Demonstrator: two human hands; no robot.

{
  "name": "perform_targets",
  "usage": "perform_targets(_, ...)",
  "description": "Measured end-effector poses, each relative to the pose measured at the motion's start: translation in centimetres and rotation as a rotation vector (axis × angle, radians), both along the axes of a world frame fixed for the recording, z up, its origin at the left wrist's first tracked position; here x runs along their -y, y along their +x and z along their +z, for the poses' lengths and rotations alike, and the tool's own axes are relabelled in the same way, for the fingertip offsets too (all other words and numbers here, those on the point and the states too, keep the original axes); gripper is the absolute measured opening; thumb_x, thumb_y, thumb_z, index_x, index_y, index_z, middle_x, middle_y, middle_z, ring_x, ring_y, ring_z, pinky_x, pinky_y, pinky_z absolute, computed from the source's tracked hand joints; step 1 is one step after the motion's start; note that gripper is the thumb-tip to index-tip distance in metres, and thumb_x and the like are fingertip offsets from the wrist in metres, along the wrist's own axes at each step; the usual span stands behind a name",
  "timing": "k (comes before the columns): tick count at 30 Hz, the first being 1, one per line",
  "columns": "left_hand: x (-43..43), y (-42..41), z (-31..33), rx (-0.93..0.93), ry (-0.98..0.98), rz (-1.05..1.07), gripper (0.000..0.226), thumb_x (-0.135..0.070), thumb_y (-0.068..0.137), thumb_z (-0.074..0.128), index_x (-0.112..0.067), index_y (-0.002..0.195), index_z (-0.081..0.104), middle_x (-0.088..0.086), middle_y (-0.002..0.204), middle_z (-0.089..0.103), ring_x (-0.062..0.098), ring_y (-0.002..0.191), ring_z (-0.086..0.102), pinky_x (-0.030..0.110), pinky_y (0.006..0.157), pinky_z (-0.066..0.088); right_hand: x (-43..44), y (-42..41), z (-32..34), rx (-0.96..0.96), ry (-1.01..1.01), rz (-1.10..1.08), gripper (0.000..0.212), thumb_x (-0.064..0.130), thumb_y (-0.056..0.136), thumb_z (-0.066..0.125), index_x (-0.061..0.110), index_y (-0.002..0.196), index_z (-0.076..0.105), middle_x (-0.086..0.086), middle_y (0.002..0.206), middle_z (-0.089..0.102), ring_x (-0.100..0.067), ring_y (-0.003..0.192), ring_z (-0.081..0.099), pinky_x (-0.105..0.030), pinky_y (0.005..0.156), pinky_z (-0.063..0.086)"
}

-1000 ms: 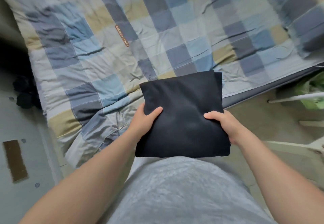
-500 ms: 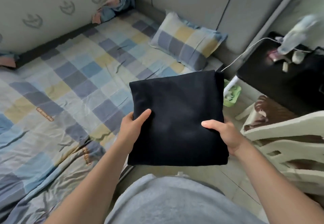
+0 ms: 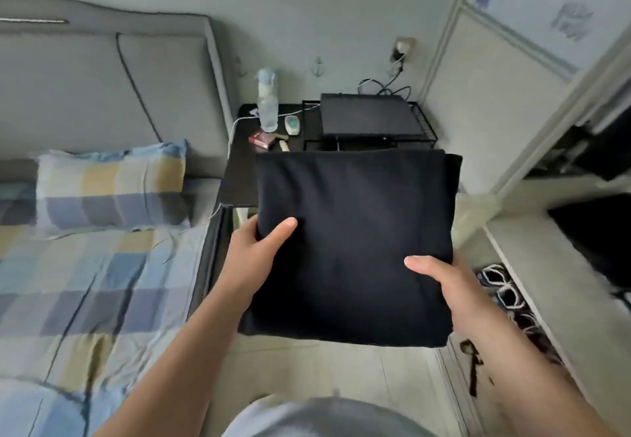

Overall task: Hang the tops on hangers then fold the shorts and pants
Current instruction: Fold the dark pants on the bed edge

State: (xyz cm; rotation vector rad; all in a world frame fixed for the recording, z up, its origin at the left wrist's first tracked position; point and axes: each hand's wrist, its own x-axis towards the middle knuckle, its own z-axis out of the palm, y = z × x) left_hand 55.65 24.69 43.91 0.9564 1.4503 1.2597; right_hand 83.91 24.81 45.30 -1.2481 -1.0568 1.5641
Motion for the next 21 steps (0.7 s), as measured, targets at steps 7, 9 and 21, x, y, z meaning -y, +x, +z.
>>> perform_targets(7, -9.2, 13.1, 1.7, -0.051, 0.019, -0.431, 0.041, -0.057, 0.073, 0.075, -0.029, 0.104, 0.072, -0.013, 0.099, 0.077, 0.008, 0.094, 0.073, 0.033, 0.082, 0.056, 2.8, 10.8, 0.2, -0.024, -0.023, -0.423, 0.048, 0.026, 0.062, 0.081, 0.026, 0.11, 0.074, -0.005, 0.114, 0.075, -0.028, 0.102, 0.073, -0.034, 0.074, 0.061)
perform_targets(9, -11.4, 16.9, 1.9, -0.048, 0.021, -0.546, 0.04, -0.057, 0.073, 0.076, -0.03, 0.103, 0.072, -0.012, 0.099, 0.077, 0.009, 0.094, 0.073, 0.034, 0.082, 0.056, 3.4, 13.1, 0.2, -0.024, -0.027, -0.54, 0.049, 0.029, 0.056, 0.084, 0.029, 0.105, 0.076, -0.004, 0.111, 0.076, -0.026, 0.099, 0.074, -0.033, 0.072, 0.061)
perform_targets(21, -24.7, 38.9, -0.3, -0.162, -0.027, -1.141, 0.027, -0.047, 0.087, 0.071, -0.036, 0.111, 0.067, -0.019, 0.099, 0.075, 0.005, 0.092, 0.072, 0.033, 0.087, 0.058, 1.1, 23.4, -3.0, -0.075, -0.085, -1.149, 0.049, 0.028, 0.055, 0.085, 0.023, 0.103, 0.075, -0.004, 0.107, 0.076, -0.025, 0.094, 0.075, -0.031, 0.066, 0.061)
